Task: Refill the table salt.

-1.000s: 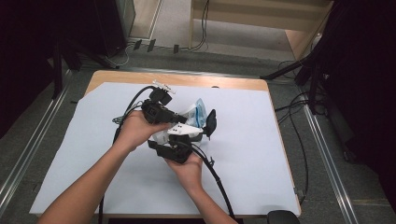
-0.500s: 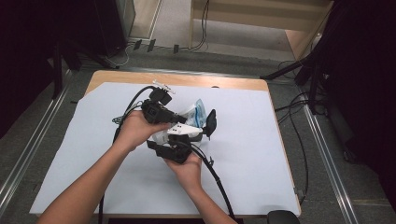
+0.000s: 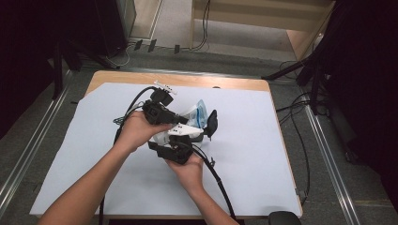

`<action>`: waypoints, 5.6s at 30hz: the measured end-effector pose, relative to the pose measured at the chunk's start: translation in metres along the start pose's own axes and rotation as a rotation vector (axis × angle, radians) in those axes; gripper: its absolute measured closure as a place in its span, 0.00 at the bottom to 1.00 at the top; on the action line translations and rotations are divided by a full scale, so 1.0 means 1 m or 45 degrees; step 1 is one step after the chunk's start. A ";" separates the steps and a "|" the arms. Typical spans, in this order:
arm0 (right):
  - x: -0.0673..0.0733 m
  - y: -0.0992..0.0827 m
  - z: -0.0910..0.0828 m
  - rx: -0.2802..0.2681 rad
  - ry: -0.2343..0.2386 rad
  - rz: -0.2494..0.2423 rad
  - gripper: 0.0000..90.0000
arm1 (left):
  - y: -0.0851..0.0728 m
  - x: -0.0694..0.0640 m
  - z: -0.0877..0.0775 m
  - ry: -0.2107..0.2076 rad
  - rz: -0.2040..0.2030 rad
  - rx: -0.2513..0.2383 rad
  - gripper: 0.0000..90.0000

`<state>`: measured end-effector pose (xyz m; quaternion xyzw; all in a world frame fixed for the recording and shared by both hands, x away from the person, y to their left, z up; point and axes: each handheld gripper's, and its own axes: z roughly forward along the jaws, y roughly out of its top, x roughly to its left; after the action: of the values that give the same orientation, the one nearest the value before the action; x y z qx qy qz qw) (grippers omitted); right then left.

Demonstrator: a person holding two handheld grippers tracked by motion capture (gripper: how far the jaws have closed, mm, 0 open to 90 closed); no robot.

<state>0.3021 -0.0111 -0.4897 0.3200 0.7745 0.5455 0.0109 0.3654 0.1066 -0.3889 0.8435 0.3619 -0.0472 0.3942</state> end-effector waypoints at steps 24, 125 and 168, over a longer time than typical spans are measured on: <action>0.000 0.001 0.001 -0.001 0.004 0.014 0.72 | 0.003 0.000 0.001 -0.004 -0.020 0.004 0.99; -0.001 -0.008 -0.010 -0.041 -0.162 -0.081 0.67 | -0.017 0.009 -0.033 -0.139 0.082 -0.078 0.97; -0.006 -0.006 -0.017 -0.072 -0.204 -0.077 0.69 | -0.016 0.009 -0.046 -0.154 0.110 -0.109 0.98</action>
<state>0.2974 -0.0292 -0.4903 0.3388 0.7647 0.5392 0.0983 0.3523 0.1511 -0.3708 0.8362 0.3024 -0.0656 0.4528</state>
